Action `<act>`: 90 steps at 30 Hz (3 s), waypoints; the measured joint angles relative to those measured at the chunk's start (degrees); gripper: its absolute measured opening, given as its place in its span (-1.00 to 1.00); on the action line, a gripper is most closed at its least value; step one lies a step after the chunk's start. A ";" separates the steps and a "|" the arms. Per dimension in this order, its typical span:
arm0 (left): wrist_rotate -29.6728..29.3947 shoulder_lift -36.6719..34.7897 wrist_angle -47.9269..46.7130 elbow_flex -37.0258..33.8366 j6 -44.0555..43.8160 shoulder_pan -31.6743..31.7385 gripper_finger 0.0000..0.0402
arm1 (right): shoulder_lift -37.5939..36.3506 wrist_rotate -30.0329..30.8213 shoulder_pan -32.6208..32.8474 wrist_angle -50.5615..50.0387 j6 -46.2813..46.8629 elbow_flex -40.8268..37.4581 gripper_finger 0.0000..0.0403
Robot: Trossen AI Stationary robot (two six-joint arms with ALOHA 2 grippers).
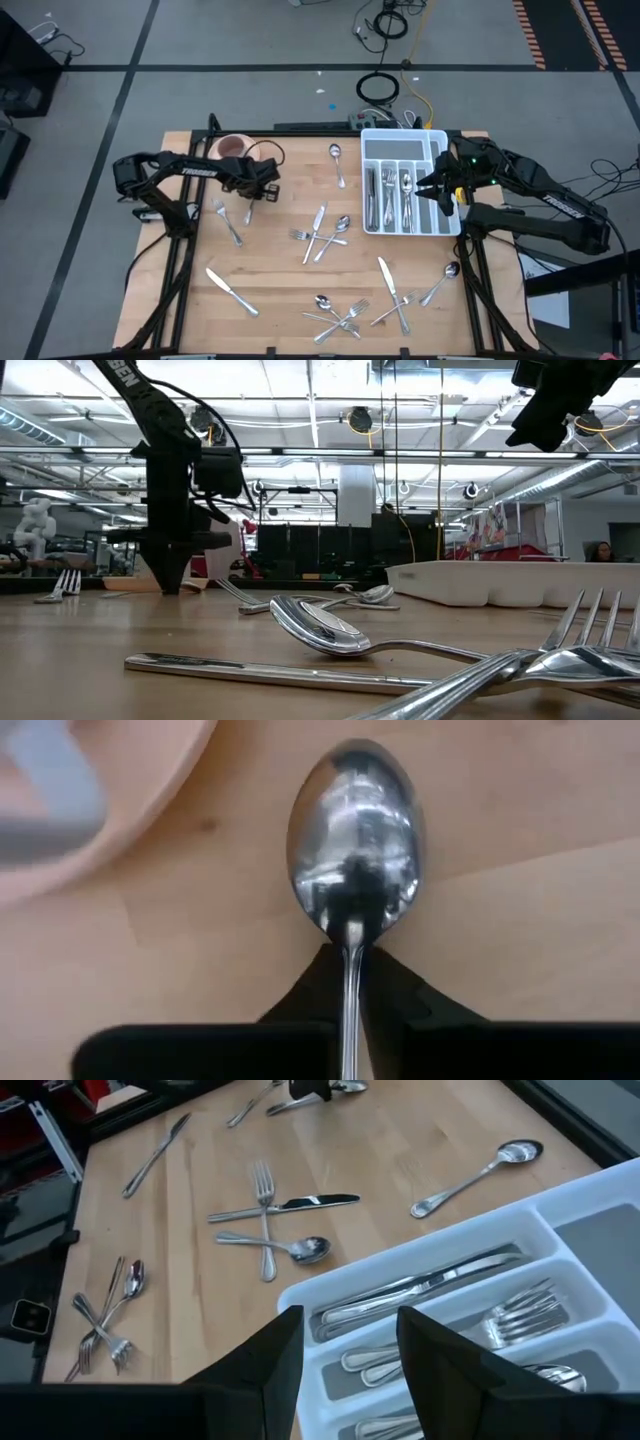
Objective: Sort silverware
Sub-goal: Put the silver spoon into the white cutlery tray
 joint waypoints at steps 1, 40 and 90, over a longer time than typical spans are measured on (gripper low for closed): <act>-0.08 0.55 -0.19 0.32 0.19 0.00 -0.91 | 0.00 0.00 0.00 0.09 0.33 0.00 -0.24; 47.62 2.21 106.83 10.02 -26.95 -10.24 -0.93 | 12.79 -6.68 0.00 42.41 -10.66 5.51 -0.24; 53.90 4.07 105.70 10.09 -27.95 -12.63 -0.89 | 42.60 -24.07 10.12 40.49 -22.66 27.50 -0.94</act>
